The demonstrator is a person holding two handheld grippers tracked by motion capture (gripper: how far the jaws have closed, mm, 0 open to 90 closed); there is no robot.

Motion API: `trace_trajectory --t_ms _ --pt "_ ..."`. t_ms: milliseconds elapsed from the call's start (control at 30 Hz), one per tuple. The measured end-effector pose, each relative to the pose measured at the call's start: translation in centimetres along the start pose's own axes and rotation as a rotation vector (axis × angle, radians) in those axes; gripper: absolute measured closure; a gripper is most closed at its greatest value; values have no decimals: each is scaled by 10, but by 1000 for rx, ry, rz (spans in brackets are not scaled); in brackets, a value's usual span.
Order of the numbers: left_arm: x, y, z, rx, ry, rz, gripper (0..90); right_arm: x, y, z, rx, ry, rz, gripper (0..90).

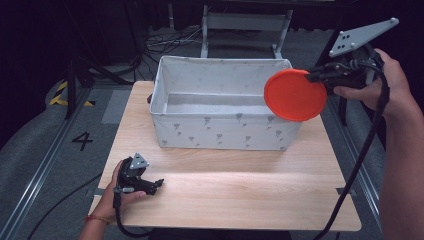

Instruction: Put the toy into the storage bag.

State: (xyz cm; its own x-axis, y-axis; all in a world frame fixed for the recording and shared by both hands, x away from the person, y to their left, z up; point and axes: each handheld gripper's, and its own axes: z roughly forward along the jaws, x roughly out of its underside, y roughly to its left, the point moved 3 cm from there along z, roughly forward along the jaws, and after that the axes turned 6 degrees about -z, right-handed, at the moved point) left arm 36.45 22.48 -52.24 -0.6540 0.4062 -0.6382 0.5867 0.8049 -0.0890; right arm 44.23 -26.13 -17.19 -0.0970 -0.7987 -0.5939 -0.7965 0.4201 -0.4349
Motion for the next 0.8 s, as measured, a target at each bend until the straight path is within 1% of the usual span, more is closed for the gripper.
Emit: trace_trajectory --t_ms 33,67,100,133,200,233,267,300,367,433,467,567,633,667,700,767,800 --pt "0 0 0 0 0 0 2 -3 -3 4 1 -4 7 824" --pt "0 0 0 0 0 1 2 -5 -6 9 -3 1 4 824" --pt "0 0 0 0 0 1 2 -5 -6 9 -3 1 4 824" --pt "0 0 0 0 0 0 2 -6 -9 13 -3 5 -2 824" --pt "0 0 0 1 -1 -2 2 -9 -15 24 -1 6 -9 824" --pt "0 0 0 1 0 -2 2 -9 -17 30 3 6 -4 824" --pt "0 0 0 1 -2 -2 2 -9 -20 35 -7 9 1 824" --pt "0 0 0 1 -2 -2 2 -8 -23 42 -17 15 -4 824" --pt "0 0 0 -2 -3 1 2 -7 -28 51 -38 6 20 824" --pt "0 0 0 -2 -3 0 2 -6 -32 60 -48 15 19 824" --pt "0 0 0 -2 -3 1 2 -6 -34 66 -56 7 20 824" --pt "0 0 0 -1 0 -2 2 -5 -39 81 -73 10 22 824" --pt "0 0 0 -5 1 -1 3 -4 -40 93 -77 8 8 824" --pt "0 0 0 -5 1 -1 4 -3 -39 103 -89 11 12 823" --pt "0 0 0 -6 -1 -2 4 -3 -39 103 -89 11 12 823" --pt "0 -1 0 -5 -1 -6 5 -1 -36 116 -112 23 -3 823" --pt "0 -1 0 -6 -2 -5 5 1 -33 123 -131 37 -10 823"
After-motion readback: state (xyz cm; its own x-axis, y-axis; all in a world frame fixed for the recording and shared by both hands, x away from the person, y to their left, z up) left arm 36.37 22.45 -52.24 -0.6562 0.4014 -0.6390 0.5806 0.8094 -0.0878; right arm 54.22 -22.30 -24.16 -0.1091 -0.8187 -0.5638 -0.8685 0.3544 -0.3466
